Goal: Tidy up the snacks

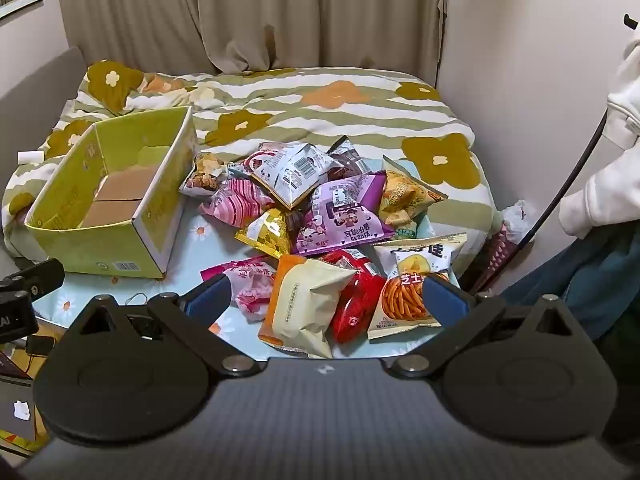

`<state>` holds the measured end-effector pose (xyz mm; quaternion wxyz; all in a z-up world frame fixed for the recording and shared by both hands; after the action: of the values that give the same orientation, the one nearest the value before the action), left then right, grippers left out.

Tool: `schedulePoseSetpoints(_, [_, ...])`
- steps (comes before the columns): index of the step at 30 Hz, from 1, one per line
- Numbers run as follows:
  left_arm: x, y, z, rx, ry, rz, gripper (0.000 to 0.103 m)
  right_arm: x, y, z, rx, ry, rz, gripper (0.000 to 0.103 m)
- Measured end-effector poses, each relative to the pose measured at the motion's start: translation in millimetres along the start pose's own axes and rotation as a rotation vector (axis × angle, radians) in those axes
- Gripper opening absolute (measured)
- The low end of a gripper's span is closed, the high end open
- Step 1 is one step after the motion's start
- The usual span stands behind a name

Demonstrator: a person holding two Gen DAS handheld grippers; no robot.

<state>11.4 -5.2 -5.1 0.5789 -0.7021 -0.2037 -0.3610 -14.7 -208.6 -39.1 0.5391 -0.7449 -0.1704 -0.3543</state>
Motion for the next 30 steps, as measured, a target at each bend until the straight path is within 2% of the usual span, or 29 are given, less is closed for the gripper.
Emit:
schedulePoseSetpoints(3, [6.5, 5.5, -7.8, 0.000, -0.001, -0.009, 0.103, 0.6, 0.7, -0.2, 0.001, 0.001, -0.003, 0.103])
schedulePoseSetpoints(4, [2.8, -0.6, -4.9, -0.007, -0.004, -0.044, 0.103, 0.8, 0.9, -0.3, 0.001, 0.002, -0.005, 0.103])
schedulePoseSetpoints(6, [-1.5, -4.7, 2.3, -0.020, -0.016, -0.058, 0.103, 1.2, 1.5, -0.5, 0.003, 0.002, -0.007, 0.103])
schedulePoseSetpoints(30, [2.6, 8.3, 7.3, -0.019, -0.035, -0.022, 0.103, 8.5, 11.9, 9.9, 0.041, -0.019, -0.007, 0.103])
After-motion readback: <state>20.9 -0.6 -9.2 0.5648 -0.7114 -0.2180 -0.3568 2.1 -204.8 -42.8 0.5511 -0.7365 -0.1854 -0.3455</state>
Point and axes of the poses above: each gripper's, at about its wrist camera, not at the fingertips, and y roughly the way its jaws point, z to its left, x to its top, the point moved 1 cm from there along y, roughly the way its jaws point, and after that the axes turned 15 degrees about -x, right-handed, at the moved point
